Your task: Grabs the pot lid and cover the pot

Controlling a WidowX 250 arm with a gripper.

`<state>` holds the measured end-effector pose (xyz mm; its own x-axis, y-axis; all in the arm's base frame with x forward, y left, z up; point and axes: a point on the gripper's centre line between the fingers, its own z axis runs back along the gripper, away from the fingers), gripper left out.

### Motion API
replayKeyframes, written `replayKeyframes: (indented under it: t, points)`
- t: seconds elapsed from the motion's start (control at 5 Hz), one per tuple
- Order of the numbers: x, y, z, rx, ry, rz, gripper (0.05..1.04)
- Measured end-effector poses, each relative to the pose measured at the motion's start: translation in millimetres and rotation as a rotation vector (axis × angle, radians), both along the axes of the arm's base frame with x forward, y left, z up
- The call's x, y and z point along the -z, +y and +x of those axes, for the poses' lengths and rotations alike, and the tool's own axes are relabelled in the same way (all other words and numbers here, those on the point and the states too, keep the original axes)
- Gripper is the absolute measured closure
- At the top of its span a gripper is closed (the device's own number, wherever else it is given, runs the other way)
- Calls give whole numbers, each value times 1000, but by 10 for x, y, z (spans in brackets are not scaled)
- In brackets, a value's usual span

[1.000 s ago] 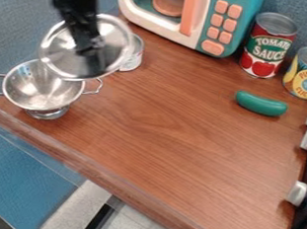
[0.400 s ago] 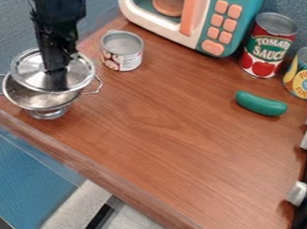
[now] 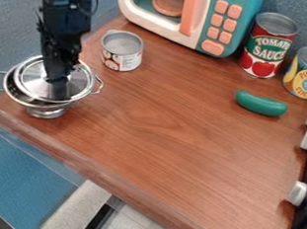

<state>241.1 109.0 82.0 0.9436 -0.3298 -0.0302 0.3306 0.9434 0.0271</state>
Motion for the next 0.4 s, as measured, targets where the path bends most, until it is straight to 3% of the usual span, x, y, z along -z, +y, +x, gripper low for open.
replayKeyframes:
  t: [0.2,0.4]
  points:
    - [28,-1,-17,8,-7,24,1012]
    - [28,-35,-11,22,-36,15,862]
